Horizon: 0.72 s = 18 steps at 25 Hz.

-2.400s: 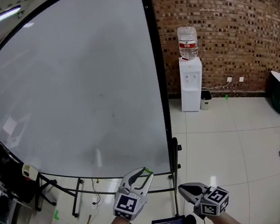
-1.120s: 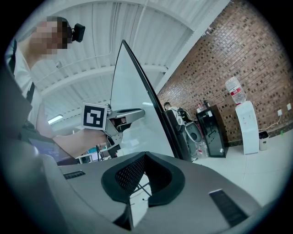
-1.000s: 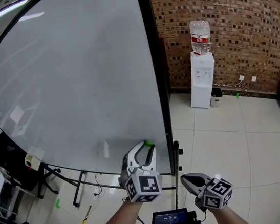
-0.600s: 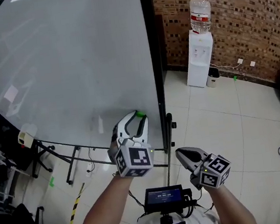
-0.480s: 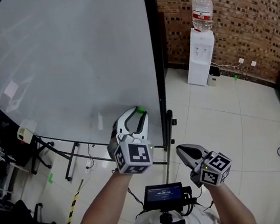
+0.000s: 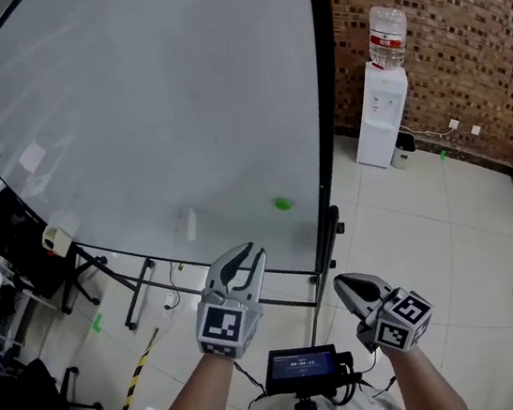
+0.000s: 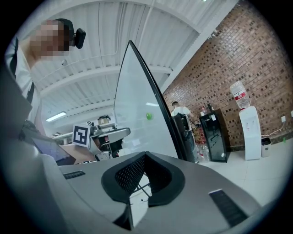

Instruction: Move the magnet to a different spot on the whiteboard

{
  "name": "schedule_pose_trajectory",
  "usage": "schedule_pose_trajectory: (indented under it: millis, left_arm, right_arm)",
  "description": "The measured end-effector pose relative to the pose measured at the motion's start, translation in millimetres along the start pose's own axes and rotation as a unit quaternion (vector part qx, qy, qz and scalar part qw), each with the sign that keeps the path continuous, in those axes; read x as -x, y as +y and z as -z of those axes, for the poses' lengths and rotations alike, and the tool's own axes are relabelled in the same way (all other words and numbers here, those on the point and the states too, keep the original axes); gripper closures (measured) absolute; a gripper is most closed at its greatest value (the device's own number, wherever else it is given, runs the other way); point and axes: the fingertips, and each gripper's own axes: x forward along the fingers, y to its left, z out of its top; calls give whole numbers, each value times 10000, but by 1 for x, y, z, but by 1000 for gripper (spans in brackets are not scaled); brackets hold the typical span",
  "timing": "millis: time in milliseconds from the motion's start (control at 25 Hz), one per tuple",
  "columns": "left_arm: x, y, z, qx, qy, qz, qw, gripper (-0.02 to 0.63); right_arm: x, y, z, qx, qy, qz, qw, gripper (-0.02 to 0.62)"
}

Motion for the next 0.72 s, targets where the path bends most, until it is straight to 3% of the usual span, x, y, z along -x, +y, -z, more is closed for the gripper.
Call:
schedule_pose_trajectory:
  millis: [120, 280, 520, 720]
  left_arm:
    - [38, 9, 27, 495, 132, 72, 9987, 503]
    - [86, 17, 53, 855, 162, 241, 9959, 522]
    - [139, 23, 72, 1187, 30, 468, 9918, 541]
    - [175, 17, 78, 1222, 53, 656, 9903, 541]
  right_arm:
    - [-5, 18, 6, 9, 17, -18, 10000, 574]
    - [-12, 46, 16, 5, 7, -53, 10000, 574]
    - [-22, 91, 25, 83, 0, -104, 9999, 574]
    - [-23, 126, 43, 87, 37, -128, 9999, 574]
